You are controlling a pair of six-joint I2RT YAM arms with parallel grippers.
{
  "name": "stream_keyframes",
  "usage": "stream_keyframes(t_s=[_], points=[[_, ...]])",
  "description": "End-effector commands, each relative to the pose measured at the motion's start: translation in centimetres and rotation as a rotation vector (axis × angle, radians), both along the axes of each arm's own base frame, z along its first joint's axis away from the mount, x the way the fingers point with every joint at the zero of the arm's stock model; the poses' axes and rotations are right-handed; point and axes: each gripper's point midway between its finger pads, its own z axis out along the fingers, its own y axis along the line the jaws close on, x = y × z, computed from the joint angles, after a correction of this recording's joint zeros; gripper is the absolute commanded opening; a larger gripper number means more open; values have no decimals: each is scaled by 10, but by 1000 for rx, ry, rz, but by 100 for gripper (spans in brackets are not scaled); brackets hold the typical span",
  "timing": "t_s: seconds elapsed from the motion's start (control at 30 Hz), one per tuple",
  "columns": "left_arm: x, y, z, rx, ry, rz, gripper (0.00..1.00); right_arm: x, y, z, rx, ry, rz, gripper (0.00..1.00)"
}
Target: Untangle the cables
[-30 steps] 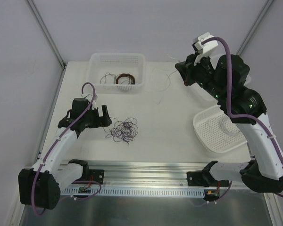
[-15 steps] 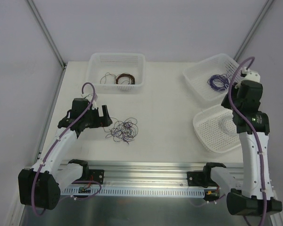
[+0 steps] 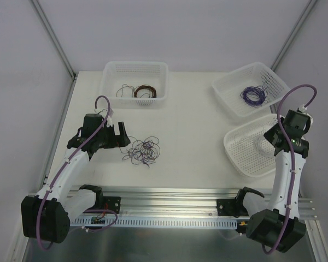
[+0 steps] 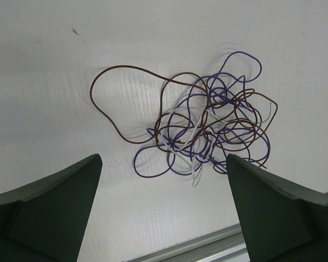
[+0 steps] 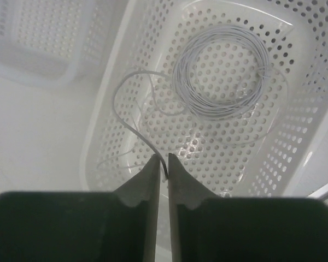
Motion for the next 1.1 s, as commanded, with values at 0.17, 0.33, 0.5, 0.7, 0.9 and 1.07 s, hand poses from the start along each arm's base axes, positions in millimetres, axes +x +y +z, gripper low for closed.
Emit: stream_keyframes(t_s=[0.17,0.33,0.5,0.7,0.9,1.07], points=[[3,-2,6,-28,-9,-3,99,0,-14,-6,-2,4,-98,57],[3,-3,6,-30,-10,-6,99,0,-3,4,2,-27,-25,82],[2,-7,5,-46,1,-24,99,16,52,18,26,-65,275,87],[0,-17,3,-85,27,-70,99,25,155,24,55,-106,698,87],[-4,-30,-1,-144,62,-124,98,21,268,13,132,-162,1048,81],[-6,-34,-8,-163,106,-132,94,6,356,-30,181,-69,1237,76]])
